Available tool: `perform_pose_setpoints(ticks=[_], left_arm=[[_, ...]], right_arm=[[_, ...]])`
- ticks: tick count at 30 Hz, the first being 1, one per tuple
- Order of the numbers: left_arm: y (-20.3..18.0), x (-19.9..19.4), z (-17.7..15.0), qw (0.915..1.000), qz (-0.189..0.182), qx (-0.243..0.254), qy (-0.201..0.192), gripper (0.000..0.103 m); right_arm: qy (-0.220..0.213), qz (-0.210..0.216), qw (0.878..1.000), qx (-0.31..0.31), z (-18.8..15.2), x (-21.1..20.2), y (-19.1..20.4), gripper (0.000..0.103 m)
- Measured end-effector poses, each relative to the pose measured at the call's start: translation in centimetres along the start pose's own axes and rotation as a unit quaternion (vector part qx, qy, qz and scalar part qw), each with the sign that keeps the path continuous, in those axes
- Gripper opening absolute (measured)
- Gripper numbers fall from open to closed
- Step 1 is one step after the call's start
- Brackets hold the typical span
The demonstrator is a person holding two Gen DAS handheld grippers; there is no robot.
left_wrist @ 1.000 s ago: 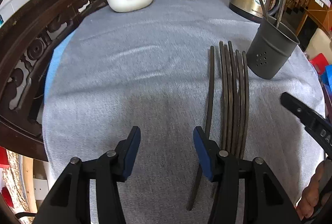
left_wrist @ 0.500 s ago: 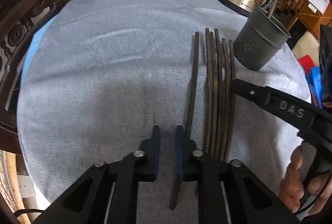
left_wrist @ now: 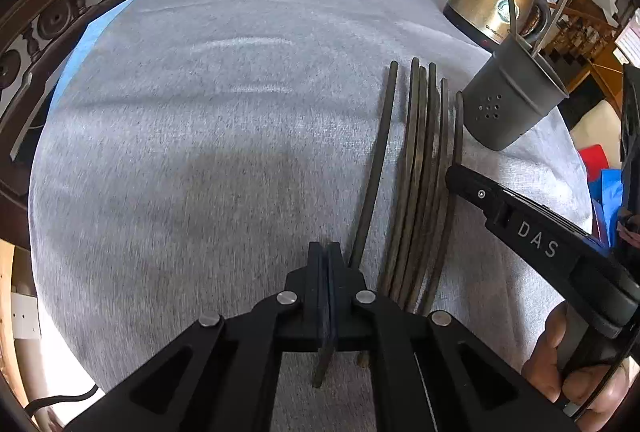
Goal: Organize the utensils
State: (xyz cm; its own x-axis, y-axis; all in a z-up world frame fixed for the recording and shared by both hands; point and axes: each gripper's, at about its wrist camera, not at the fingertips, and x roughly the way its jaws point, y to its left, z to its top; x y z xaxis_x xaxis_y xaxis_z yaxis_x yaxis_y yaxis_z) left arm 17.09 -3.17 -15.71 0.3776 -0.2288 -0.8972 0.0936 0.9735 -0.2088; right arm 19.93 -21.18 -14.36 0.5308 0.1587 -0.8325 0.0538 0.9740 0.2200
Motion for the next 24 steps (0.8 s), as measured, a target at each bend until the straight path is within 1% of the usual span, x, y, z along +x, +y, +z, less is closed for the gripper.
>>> perform_pose_setpoints(ticks=[3, 6, 8, 12, 14, 17, 21, 24], left_arm=[[0.4, -0.5, -0.6, 1.0, -0.005, -0.007, 0.001, 0.002], [0.3, -0.4, -0.6, 0.9994, -0.025, -0.018, 0.016, 0.002], [0.3, -0.1, -0.8, 0.998, -0.047, -0.025, 0.033, 0.002], [0.3, -0.3, -1.1, 0.9974, -0.053, -0.025, 0.042, 0.002], [0.3, -0.2, -0.9, 0.9974, -0.052, -0.023, 0.044, 0.002], [-0.1, -0.1, -0.4, 0.9978, -0.044, -0.014, 0.046, 0.002], [-0.9, 0.4, 0.5, 0.9988, -0.032, -0.001, 0.038, 0.002], [-1.5, 0.6, 0.7, 0.9993, -0.019, 0.019, 0.027, 0.002]], right_arm=[[-0.004, -0.002, 1.0, -0.005, -0.2, -0.3, -0.1, 0.02], [-0.004, -0.006, 1.0, -0.006, -0.3, -0.5, -0.1, 0.02], [-0.001, -0.003, 1.0, 0.003, -0.3, -0.6, -0.5, 0.02], [0.014, 0.02, 0.999, 0.04, -0.1, -0.5, -1.7, 0.021], [0.019, 0.025, 0.998, 0.049, -0.1, -0.4, -1.8, 0.021], [0.028, 0.025, 0.999, 0.039, 0.0, 0.2, -1.1, 0.023], [0.016, -0.001, 1.0, -0.002, -0.3, 0.4, 0.5, 0.023], [0.013, -0.004, 1.0, -0.017, -0.3, 0.4, 0.7, 0.018]])
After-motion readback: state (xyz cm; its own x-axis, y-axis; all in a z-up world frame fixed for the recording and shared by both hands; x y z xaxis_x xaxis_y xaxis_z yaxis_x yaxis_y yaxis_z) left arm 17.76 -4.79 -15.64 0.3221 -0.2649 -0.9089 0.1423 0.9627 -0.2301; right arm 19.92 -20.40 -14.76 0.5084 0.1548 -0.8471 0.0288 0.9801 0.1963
